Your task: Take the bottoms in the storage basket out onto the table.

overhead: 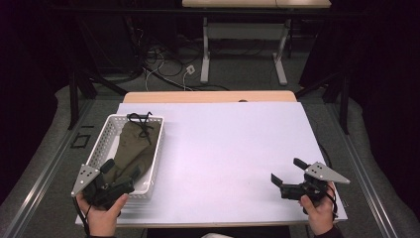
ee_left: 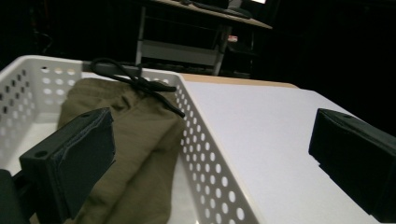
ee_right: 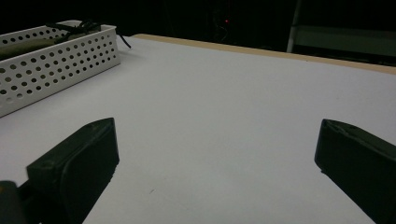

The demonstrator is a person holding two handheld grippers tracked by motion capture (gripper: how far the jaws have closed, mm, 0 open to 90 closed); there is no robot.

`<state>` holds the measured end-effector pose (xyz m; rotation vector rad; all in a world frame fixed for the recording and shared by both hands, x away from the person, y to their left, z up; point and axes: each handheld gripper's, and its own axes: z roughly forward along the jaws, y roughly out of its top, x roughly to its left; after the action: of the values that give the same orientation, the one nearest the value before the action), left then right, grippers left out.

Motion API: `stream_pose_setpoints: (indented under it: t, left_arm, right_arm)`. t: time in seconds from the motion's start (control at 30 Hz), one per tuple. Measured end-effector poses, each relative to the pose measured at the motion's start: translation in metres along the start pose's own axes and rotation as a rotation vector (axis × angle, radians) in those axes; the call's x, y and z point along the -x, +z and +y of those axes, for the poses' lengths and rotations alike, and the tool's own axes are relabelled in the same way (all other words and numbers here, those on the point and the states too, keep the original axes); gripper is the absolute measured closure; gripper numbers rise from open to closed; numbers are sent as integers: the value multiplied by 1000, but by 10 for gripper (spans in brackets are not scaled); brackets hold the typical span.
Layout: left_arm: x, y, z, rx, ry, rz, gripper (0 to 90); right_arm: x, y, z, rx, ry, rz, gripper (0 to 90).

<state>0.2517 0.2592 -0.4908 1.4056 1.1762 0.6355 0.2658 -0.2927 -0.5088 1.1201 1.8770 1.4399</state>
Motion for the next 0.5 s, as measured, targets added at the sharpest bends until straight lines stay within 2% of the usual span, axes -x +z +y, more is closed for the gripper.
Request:
stream_pose_setpoints:
  t: [0.1,0.13,0.27,0.43,0.5]
  left_arm:
    - [-4,1,4,-8,12,8,4]
    - [-6,2,4,-20,29,12,3]
    - [-8,2,4,-24,37,19,4]
    - [-8,1,6,-29,-6,8,4]
    - [-8,2,8,-29,-6,13,8]
  right_arm:
    - [1,0,0,7,1,-3,0]
    - [2,0,-2,11,4,-3,0]
    - [5,1,-4,10,18,0,0]
    - [9,6,-6,-7,46,5,0]
    - [9,7,-7,-15,42,6,0]
